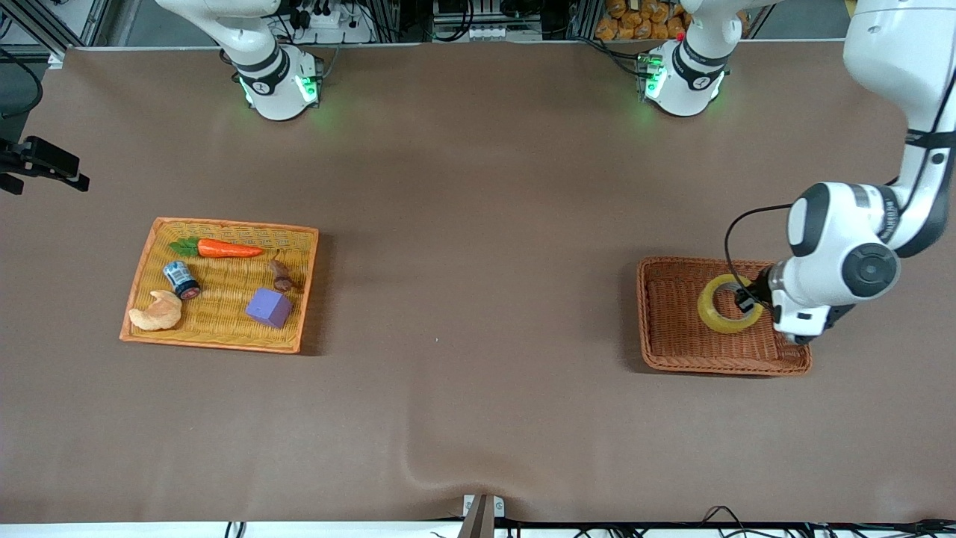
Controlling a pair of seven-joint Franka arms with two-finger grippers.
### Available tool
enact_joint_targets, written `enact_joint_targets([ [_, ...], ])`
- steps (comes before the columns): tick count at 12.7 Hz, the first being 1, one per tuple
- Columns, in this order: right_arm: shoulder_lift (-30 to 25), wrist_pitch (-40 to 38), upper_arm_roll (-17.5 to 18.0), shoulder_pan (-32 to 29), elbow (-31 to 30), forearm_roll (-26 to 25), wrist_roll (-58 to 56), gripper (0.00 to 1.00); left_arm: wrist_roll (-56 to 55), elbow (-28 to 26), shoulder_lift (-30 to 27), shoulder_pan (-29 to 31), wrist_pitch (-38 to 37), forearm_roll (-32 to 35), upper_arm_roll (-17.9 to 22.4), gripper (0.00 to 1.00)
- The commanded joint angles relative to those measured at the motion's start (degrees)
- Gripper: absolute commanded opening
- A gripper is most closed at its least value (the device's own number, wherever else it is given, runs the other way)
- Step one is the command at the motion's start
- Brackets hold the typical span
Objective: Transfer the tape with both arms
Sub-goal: 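Lift the tape roll with the left gripper and carry it over the basket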
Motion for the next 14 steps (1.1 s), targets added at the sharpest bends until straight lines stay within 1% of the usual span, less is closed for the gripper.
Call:
enact_joint_targets([
  [1,-1.1,0.1,0.1,-0.3,-0.9,0.6,0.3,1.00,1.3,-1.9,-1.5,0.4,2.1,1.1,-0.6,1.00],
  [4,-1.1,0.1,0.0,-0.5,-0.9,0.9,0.3,1.00,1.3,0.4,-2.7,0.6,2.1,0.5,-0.6,1.00],
  [5,-1.1,0.1,0.0,-0.5,-0.9,0.9,0.3,1.00,1.3,2.2,-4.2,0.7,2.0,0.2,-0.6,1.00],
  [7,-1.1,0.1,0.0,-0.6,-0.9,0.9,0.3,1.00,1.7,4.1,-5.8,0.6,1.8,-0.1,-1.5,1.00],
  [8,-1.0,0.1,-0.1,-0.8,-0.9,0.9,0.3,1.00,3.9,4.7,-5.8,0.6,1.8,0.0,-3.1,1.00],
  [10,-1.1,0.0,-0.1,-0.7,-0.9,1.0,0.3,1.00,10.4,5.8,-6.4,0.3,1.8,0.0,-4.2,1.00],
  [11,-1.1,0.0,-0.1,-0.7,-0.8,1.0,0.2,1.00,13.4,5.9,-7.7,0.4,1.8,0.0,-4.8,1.00],
  [14,-1.1,-0.1,-0.1,-0.7,-0.9,1.0,0.2,1.00,19.1,5.9,-11.0,0.0,1.5,0.4,-4.9,1.00],
])
